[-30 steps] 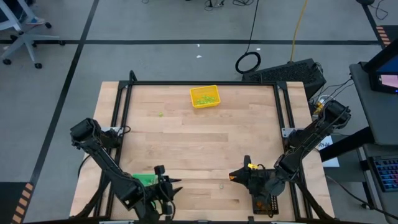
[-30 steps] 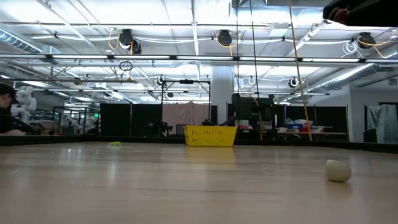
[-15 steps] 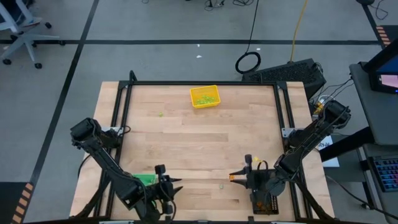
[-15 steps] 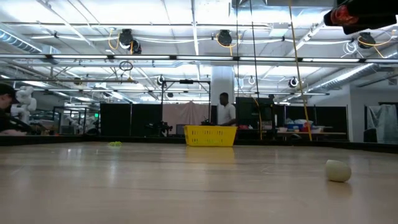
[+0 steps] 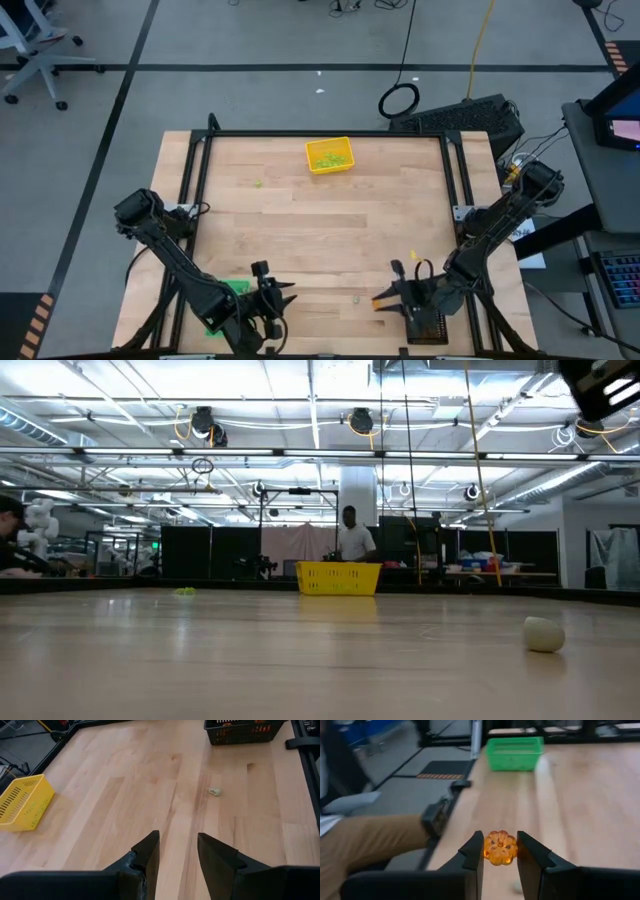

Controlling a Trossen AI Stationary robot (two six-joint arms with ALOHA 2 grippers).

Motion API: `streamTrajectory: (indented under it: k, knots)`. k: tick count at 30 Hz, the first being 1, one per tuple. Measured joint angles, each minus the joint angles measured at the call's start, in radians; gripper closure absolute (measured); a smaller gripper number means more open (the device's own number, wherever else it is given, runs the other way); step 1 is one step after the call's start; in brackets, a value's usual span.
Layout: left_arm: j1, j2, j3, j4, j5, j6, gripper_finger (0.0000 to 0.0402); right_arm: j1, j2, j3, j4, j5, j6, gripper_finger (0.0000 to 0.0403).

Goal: Sort Halloween decoration
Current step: Put the orange pumpkin toy into the black bin, then put the green spider toy into the yellow bin

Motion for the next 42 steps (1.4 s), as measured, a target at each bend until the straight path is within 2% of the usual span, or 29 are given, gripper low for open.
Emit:
streamTrajectory:
  k: [5, 7, 11, 17, 22, 27, 31, 36, 42]
  knots:
    - [0.0, 0.0, 0.0, 0.0, 0.0, 0.0, 0.0269, 0.044, -0.016, 0.002, -0.014, -0.048, 0.018, 0.0341]
    - [0.0, 0.0, 0.0, 0.0, 0.0, 0.0, 0.0269, 0.068, -0.03, 0.027, -0.088, -0.047, 0.054, 0.0341]
    - [0.004, 0.0, 0.0, 0.0, 0.0, 0.001, 0.0269, 0.117, -0.039, 0.137, -0.36, -0.044, 0.182, 0.0341]
    - [0.018, 0.0, 0.0, 0.0, 0.0, 0.001, 0.0269, 0.193, -0.011, 0.336, -0.83, -0.045, 0.479, 0.0341]
    - [0.03, 0.0, 0.0, 0.0, 0.0, 0.002, 0.0269, 0.252, 0.024, 0.41, -1.033, -0.068, 0.696, 0.0341]
    - [0.045, 0.0, 0.0, -0.001, 0.0, 0.002, 0.0269, 0.262, 0.108, 0.41, -1.147, -0.154, 0.857, 0.034]
    - [0.056, 0.0, 0.0, -0.002, 0.0, 0.002, 0.0269, 0.262, 0.182, 0.41, -1.167, -0.228, 0.929, 0.0325]
    - [0.07, 0.0, 0.0, -0.003, 0.0, 0.003, 0.0269, 0.262, 0.23, 0.41, -1.167, -0.232, 0.997, 0.0283]
    - [0.072, 0.0, 0.0, -0.003, 0.001, 0.023, 0.0269, 0.262, 0.218, 0.41, -1.166, -0.231, 1.018, 0.023]
